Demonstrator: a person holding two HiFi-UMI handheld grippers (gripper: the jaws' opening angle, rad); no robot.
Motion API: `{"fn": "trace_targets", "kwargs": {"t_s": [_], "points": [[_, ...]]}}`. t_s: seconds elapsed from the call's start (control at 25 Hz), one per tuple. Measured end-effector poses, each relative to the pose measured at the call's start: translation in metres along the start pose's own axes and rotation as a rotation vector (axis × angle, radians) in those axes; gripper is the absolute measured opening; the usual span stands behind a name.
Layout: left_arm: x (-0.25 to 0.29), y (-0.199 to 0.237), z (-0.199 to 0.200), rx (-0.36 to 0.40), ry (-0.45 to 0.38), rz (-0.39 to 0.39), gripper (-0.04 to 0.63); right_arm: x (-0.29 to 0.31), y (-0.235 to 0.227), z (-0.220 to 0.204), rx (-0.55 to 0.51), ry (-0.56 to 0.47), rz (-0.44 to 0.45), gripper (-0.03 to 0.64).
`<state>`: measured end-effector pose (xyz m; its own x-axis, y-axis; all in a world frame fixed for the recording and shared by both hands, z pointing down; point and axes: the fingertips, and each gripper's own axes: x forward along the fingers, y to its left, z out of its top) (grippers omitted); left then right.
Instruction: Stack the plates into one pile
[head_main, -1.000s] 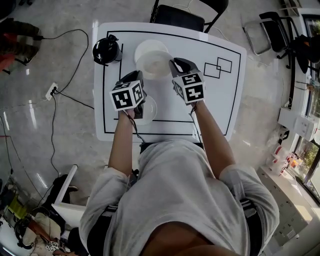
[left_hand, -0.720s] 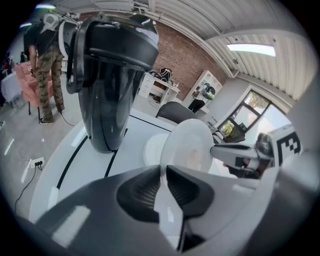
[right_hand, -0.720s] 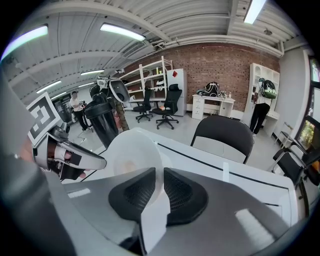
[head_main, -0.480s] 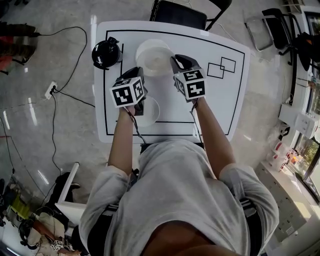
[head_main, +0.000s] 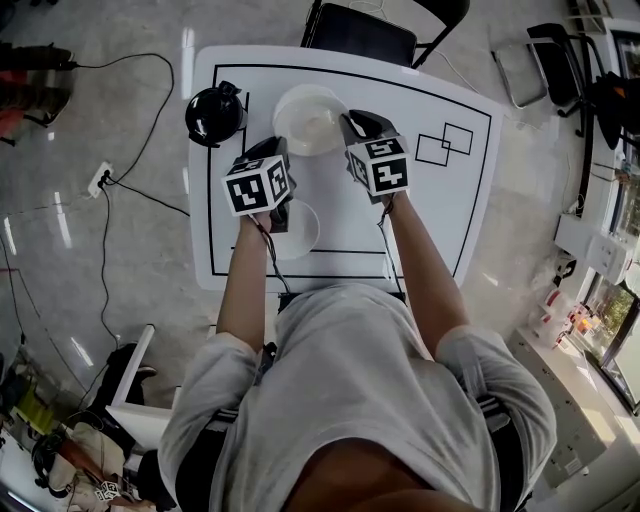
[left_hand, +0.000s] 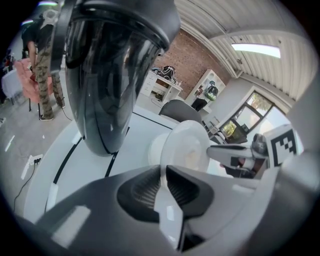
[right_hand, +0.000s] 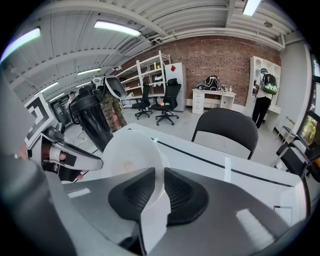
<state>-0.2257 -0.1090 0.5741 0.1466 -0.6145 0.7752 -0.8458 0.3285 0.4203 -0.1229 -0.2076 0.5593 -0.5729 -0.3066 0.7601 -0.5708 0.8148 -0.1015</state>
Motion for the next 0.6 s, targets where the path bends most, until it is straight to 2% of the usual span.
{"fn": "trace_targets", "kwargs": {"t_s": [0.6], "points": [[0.013, 0.009, 0.003, -0.006, -0.005, 0.014, 0.040, 0.020, -0.003, -0.001, -0.003, 0.016, 0.004, 0.063]]}}
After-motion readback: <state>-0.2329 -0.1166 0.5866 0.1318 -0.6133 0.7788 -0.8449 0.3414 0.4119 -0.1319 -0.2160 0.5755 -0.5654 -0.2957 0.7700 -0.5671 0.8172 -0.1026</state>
